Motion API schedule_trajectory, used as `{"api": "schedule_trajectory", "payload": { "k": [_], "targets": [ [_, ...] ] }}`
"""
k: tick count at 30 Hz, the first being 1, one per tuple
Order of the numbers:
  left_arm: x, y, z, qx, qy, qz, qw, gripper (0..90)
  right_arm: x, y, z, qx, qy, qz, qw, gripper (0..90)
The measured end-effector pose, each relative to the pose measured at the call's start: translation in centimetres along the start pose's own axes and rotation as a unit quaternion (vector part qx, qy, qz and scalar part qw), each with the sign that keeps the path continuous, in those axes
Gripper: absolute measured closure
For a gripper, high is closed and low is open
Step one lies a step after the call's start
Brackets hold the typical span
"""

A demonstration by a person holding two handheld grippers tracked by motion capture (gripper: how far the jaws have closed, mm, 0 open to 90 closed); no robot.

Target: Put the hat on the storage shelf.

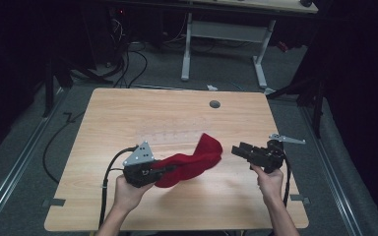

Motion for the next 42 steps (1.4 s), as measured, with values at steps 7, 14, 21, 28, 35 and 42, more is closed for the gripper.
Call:
{"api": "schedule_trajectory", "payload": {
  "k": [7, 14, 21, 28, 35, 42],
  "targets": [
    [-1.9, -0.5, -0.2, 0.002, -0.009, 0.035, 0.9994, 84.1, 2.4, 0.9, 2.7, 0.115, -0.031, -0.029, 0.9925, 37.3],
    [-3.7, -1.5, 0.1, -0.018, 0.005, 0.071, 0.9973, 84.1, 5.7, 2.8, 5.3, 0.219, -0.059, -0.070, 0.9713, 37.9],
    [-5.3, -2.8, -0.2, -0.041, 0.009, 0.105, 0.9936, 84.1, 6.5, 3.7, 5.3, 0.263, -0.104, -0.082, 0.9558, 37.1],
    [-6.3, -3.0, -1.0, -0.063, 0.018, 0.106, 0.9922, 84.1, 6.9, 4.4, 5.1, 0.280, -0.142, -0.067, 0.9472, 32.9],
    [-8.2, -3.5, -0.8, -0.076, 0.023, 0.120, 0.9896, 84.1, 6.8, 4.5, 5.2, 0.280, -0.142, -0.067, 0.9472, 32.9],
    [-10.0, -4.4, -0.8, -0.086, 0.036, 0.146, 0.9849, 84.1, 6.8, 4.5, 5.1, 0.281, -0.140, -0.067, 0.9470, 32.8]
  ]
}}
Point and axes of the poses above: each handheld gripper's, and its own axes: y roughly forward along the jaws, x roughly out of its underside, z roughly to its right, the point moved 2 cm from there along y, roughly forward along the jaws, and after that the axes turned 14 degrees about x, right-handed, at the moved point
